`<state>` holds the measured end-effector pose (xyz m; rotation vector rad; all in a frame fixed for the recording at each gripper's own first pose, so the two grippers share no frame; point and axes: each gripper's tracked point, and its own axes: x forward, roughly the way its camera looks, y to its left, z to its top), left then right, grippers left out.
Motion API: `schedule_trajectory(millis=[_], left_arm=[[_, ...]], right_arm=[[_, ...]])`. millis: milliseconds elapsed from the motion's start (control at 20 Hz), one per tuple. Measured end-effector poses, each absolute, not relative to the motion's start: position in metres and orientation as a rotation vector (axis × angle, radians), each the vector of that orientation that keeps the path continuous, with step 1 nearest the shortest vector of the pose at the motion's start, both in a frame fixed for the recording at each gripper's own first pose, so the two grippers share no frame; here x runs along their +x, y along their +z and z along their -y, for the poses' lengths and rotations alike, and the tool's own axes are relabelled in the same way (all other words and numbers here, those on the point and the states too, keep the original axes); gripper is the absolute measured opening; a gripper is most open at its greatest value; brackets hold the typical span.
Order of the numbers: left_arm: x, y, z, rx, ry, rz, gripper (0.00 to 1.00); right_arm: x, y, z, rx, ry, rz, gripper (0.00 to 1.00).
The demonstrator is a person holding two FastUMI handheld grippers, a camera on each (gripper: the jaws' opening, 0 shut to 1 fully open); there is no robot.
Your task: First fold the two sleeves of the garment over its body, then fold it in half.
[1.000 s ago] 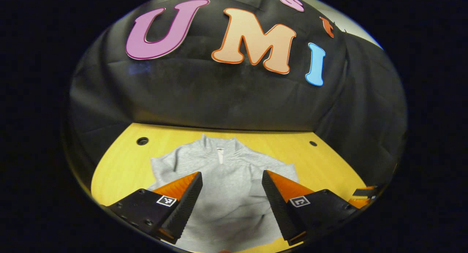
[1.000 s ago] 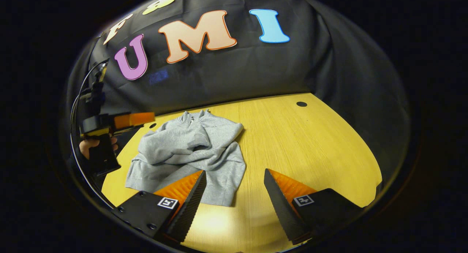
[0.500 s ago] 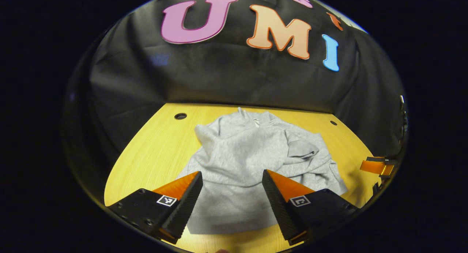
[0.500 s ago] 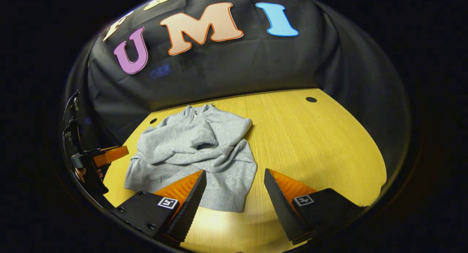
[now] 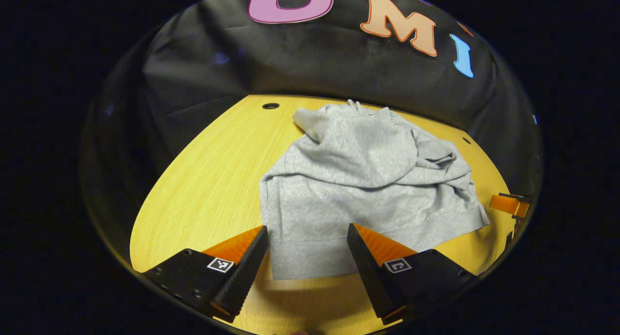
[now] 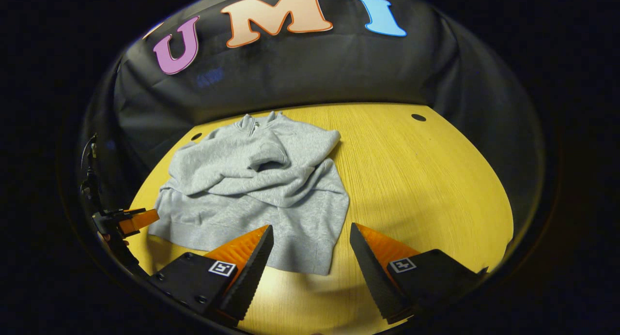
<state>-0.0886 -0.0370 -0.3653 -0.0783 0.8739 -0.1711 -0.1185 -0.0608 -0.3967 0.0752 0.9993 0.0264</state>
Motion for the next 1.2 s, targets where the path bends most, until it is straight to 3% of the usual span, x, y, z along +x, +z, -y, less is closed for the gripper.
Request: schedule_trajectory(millis=[750,900,950,1000,1100,1150,1200], left_arm=[[-0.102,-0.381,0.034,-0.035,-0.187,-0.873,0.92],[-0.102,-0.382,0.043,-0.025,-0.232,-0.902,0.76],[-0.102,-0.382,0.045,-0.022,-0.243,-0.914,0.7],[-0.102,-0.382,0.047,-0.022,-0.251,-0.929,0.58],[-0.102,-0.383,0.048,-0.019,-0.245,-0.973,0.48],[-0.102,-0.383,0.048,-0.026,-0.24,-0.993,0.48],[-0.102,-0.382,0.052,-0.048,-0.246,-1.002,0.48]], right_arm=[[-0.144,-0.441,0.05,-0.014,0.067,-1.141,0.97],[-0.146,-0.444,0.044,-0.02,0.111,-1.179,0.78],[-0.145,-0.443,0.043,-0.019,0.114,-1.183,0.63],[-0.146,-0.443,0.044,-0.021,0.122,-1.194,0.62],[-0.144,-0.446,0.041,0.014,0.135,-1.201,0.63],[-0.143,-0.445,0.039,0.047,0.14,-1.192,0.33],[-0.145,-0.445,0.04,0.067,0.143,-1.199,0.29]])
